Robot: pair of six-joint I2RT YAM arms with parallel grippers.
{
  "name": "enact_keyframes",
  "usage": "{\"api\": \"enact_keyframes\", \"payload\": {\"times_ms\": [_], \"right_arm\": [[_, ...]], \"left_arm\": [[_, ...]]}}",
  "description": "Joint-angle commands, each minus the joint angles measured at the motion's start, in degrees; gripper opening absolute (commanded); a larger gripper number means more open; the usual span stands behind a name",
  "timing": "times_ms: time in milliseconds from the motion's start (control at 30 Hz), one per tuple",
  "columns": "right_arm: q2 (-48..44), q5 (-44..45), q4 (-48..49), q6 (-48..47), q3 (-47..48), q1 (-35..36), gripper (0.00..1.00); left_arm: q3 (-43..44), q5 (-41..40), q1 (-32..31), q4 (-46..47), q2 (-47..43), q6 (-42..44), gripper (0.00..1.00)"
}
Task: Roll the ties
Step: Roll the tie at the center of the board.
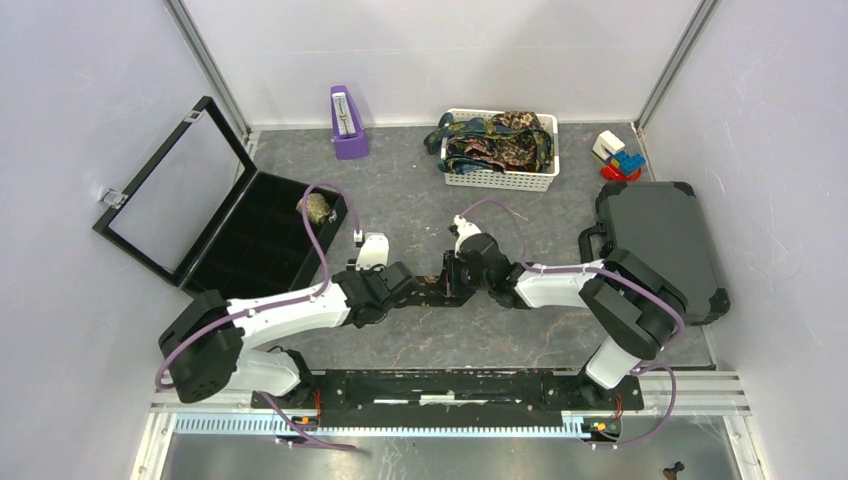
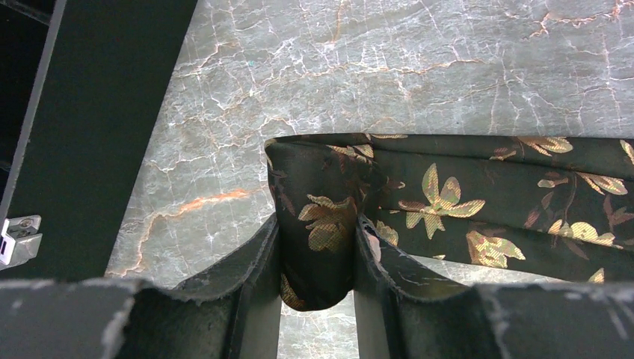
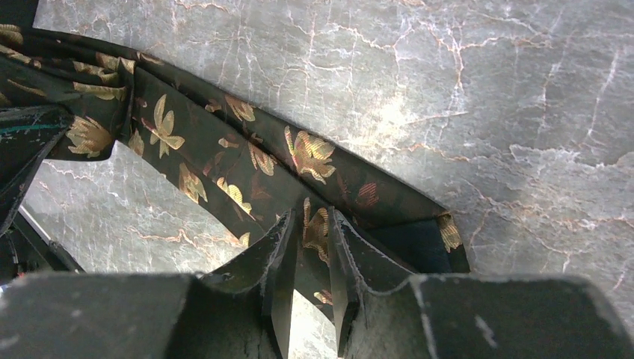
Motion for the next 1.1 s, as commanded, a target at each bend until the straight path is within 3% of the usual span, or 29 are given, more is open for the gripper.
{"api": "enact_keyframes", "payload": {"times_ms": [0,533,1067], "right_arm": [[-2.16,1.01,0.3,-0.75,-2.09,-0.24,0.28],[-3.8,0.32,0.19,-0.86,-1.83,-0.67,0.28],[-21.85,4.07,-8.64,-2.25,-5.87,-3.43,0.3]], "left_arm": [[2.85,-5.63,-1.35,-2.0,2.21,-5.15,0.11],[6.93,-11.45,-3.72,-5.89,9.44,-7.83,0.11],[13.57,-14.62,-5.79,-11.31,21.06,-11.37,0.12]]}}
